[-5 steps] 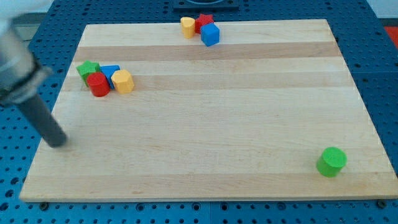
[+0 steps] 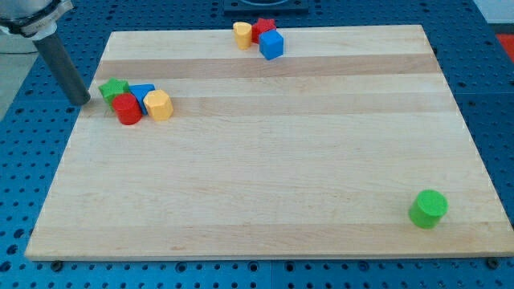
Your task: Push the yellow hexagon towards the center of the board
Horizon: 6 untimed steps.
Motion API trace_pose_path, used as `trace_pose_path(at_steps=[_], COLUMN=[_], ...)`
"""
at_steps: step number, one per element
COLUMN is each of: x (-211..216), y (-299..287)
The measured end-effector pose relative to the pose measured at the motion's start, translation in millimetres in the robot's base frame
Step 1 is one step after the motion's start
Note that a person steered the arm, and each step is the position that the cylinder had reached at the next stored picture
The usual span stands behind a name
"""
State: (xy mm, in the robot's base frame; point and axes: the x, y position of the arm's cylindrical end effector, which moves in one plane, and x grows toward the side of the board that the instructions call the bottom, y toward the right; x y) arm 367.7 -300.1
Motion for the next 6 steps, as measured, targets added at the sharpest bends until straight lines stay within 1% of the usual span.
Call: trace_pose_path(at_steps=[1, 2, 3, 4, 5, 6], x=[-8, -5, 11, 26, 28, 28], y=[24, 40, 80, 138, 175, 187])
